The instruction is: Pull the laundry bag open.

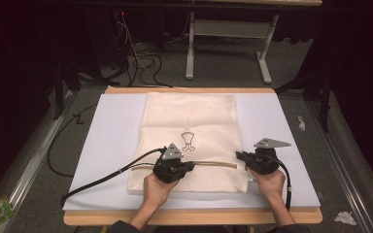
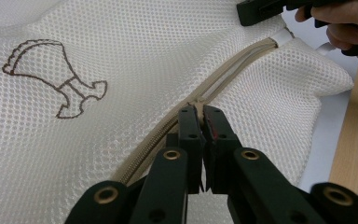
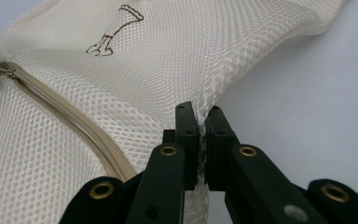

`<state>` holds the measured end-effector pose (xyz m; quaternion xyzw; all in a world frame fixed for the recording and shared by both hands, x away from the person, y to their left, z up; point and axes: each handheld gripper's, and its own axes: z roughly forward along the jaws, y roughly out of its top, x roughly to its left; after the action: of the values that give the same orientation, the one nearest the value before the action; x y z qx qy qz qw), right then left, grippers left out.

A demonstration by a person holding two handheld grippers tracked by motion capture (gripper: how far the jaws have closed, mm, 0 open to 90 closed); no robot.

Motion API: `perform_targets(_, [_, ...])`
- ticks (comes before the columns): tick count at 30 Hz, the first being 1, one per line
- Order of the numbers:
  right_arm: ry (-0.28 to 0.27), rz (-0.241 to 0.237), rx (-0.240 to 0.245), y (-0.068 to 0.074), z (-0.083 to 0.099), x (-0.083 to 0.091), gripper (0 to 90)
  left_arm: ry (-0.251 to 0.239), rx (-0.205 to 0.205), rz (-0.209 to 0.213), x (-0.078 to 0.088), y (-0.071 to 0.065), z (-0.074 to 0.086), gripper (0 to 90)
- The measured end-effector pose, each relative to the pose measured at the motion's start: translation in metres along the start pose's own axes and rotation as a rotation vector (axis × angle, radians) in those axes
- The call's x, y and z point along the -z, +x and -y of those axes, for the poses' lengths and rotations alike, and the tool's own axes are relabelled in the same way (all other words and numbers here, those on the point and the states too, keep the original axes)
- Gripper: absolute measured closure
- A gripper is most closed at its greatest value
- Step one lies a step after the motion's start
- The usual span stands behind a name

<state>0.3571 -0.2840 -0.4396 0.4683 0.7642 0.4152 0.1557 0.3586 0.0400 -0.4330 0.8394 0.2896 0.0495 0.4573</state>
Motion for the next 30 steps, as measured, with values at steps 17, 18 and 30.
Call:
perform_targets(17, [0.008, -0.004, 0.002, 0.001, -0.001, -0.002, 87.9, -0.014, 0.005, -0.009, 0.01, 0.002, 0.005, 87.1])
perform_targets(18, [0.01, -0.006, 0.001, 0.0, -0.001, -0.001, 87.8, -0.014, 0.005, -0.008, 0.011, 0.002, 0.005, 87.1])
perform_targets(30, [0.008, -0.017, -0.006, 0.0, 0.0, -0.002, 87.8, -0.027, 0.015, -0.021, 0.019, 0.007, 0.007, 87.1])
